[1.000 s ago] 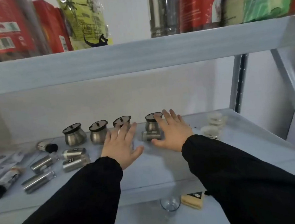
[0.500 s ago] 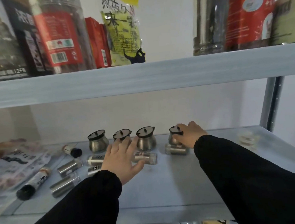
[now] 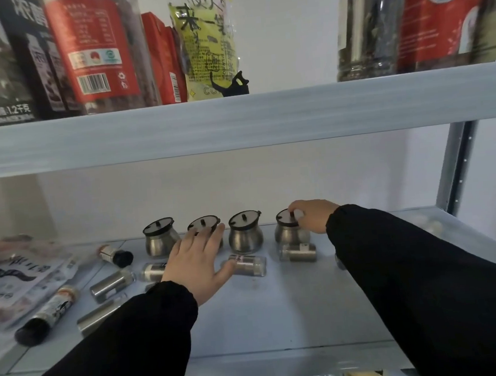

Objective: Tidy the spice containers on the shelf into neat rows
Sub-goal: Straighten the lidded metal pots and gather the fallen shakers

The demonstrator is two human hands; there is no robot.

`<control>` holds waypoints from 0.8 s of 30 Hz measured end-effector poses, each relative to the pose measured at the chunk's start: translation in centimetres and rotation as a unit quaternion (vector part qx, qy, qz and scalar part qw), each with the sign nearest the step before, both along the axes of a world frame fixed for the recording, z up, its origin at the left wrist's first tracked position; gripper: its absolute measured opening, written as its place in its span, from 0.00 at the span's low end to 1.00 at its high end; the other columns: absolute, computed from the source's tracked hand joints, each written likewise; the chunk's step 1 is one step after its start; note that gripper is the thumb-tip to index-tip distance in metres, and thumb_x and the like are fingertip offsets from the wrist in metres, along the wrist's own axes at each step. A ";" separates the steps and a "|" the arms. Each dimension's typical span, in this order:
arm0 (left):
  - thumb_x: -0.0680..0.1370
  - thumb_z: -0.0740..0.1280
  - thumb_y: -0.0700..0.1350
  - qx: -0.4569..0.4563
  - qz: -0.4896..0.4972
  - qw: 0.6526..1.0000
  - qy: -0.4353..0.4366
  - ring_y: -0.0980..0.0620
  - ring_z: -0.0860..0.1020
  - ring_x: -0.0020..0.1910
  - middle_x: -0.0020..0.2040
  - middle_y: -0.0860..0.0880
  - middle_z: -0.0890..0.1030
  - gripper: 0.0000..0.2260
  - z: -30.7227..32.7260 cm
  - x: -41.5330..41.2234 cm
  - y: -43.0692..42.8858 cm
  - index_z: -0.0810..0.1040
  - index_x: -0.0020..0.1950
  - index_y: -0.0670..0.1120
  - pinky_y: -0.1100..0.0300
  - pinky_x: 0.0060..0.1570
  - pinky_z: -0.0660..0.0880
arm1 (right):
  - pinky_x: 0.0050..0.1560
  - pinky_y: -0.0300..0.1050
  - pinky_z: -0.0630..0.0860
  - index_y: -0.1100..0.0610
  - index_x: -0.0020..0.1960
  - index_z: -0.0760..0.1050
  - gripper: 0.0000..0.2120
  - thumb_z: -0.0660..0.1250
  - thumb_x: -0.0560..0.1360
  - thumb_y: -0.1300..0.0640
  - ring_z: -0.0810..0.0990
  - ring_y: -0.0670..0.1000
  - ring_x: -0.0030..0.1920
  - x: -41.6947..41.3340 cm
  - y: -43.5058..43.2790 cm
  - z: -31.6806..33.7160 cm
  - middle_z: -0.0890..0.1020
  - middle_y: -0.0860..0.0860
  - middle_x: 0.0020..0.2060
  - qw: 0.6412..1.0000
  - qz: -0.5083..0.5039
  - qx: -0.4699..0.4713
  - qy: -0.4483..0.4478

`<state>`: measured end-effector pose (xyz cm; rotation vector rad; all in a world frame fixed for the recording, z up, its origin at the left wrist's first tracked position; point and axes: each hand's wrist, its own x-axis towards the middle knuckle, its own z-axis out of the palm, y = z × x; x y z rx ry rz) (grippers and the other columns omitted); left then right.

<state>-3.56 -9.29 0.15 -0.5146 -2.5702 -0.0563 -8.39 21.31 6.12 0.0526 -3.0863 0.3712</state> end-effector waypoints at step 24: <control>0.75 0.49 0.67 0.022 0.004 1.000 0.011 0.44 0.65 0.69 0.66 0.48 0.74 0.33 0.1 0.2 -0.5 0.61 0.75 0.49 0.46 0.66 0.66 | 0.49 0.41 0.68 0.50 0.59 0.76 0.14 0.58 0.78 0.62 0.77 0.53 0.55 -0.8 0.0 -1.0 0.79 0.49 0.55 0.997 0.061 0.026 0.041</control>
